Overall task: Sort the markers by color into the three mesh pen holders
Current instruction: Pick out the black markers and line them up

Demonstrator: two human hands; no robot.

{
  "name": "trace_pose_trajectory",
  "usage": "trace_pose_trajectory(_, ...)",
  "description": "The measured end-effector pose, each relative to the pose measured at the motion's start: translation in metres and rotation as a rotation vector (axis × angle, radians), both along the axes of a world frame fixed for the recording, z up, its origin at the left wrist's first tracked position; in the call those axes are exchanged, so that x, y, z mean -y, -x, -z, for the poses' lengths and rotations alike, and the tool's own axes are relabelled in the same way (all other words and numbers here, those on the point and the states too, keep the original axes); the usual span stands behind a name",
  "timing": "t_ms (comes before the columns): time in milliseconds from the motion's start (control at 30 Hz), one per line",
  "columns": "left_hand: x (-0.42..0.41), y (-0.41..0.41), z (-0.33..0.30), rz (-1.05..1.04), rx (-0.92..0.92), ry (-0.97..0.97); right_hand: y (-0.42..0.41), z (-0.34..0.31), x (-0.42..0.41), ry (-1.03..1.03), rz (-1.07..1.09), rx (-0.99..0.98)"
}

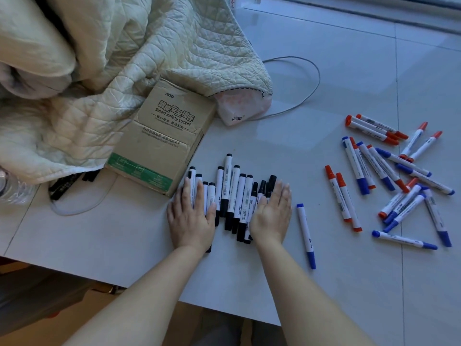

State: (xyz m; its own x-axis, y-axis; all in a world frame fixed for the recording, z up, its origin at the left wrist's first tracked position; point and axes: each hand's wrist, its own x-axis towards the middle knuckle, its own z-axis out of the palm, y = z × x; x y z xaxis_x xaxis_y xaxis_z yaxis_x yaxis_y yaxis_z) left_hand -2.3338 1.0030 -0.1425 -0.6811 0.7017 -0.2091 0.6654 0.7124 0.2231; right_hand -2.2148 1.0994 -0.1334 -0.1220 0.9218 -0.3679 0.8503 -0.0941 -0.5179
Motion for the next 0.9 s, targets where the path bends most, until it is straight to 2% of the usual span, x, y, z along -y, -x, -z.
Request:
trace_pose_trajectory(167, 0.002, 0.002, 0.001, 0.021, 0.009, -0.008, 0.002, 0.001, 0.004, -0.085, 0.129, -0.139)
trace_pose_trajectory(400, 0.0, 0.004, -0.001, 0.054, 0.015, -0.006, -0.007, 0.011, 0.009, -0.03, -0.143, 0.113)
trace_pose_trajectory(667, -0.003, 0.001, -0.018, 0.02, 0.095, -0.176, -0.015, -0.002, 0.007, -0.043, -0.115, -0.039)
trace_pose_trajectory(800, -0.015, -0.017, -0.037, 0.077, 0.09, -0.323, -0.032, -0.02, 0.006, -0.168, -0.101, -0.165)
trace_pose_trajectory(900, -0.028, -0.038, -0.048, 0.184, 0.094, -0.412, -0.053, -0.029, 0.007, -0.327, -0.144, -0.135)
